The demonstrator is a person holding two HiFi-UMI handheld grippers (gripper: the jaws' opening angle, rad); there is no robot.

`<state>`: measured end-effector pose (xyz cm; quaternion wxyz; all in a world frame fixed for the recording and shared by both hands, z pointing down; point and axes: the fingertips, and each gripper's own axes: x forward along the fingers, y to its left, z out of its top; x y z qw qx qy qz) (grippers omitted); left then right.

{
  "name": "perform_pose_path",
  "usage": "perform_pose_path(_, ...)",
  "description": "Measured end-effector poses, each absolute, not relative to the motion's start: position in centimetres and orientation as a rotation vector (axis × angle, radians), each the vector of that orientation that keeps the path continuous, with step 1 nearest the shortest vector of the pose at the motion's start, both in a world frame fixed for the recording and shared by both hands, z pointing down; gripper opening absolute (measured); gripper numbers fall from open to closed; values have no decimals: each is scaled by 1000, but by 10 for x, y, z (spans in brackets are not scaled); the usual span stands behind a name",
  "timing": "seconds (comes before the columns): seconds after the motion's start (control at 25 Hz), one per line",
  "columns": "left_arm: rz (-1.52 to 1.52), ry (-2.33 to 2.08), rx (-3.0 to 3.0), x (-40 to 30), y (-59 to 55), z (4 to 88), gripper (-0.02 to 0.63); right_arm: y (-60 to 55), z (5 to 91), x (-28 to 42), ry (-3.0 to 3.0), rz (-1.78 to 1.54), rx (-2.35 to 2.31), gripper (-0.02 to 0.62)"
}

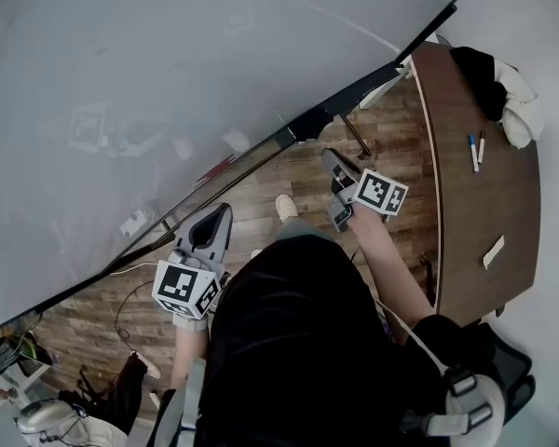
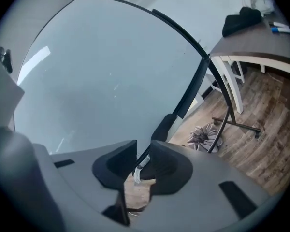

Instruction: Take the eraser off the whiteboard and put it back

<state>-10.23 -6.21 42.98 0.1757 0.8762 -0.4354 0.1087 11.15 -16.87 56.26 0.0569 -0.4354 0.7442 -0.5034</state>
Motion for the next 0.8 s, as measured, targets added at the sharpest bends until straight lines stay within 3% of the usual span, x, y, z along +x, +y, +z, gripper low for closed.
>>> perform_pose_path(0.28, 287, -1173, 2530, -88, -54, 426, 6, -143, 516, 112, 2422, -1303, -1331, 41)
perform_pose_path(0.8, 266, -1044, 2619, -57, -31, 419, 6, -78, 436, 110, 2736, -779, -1452, 34)
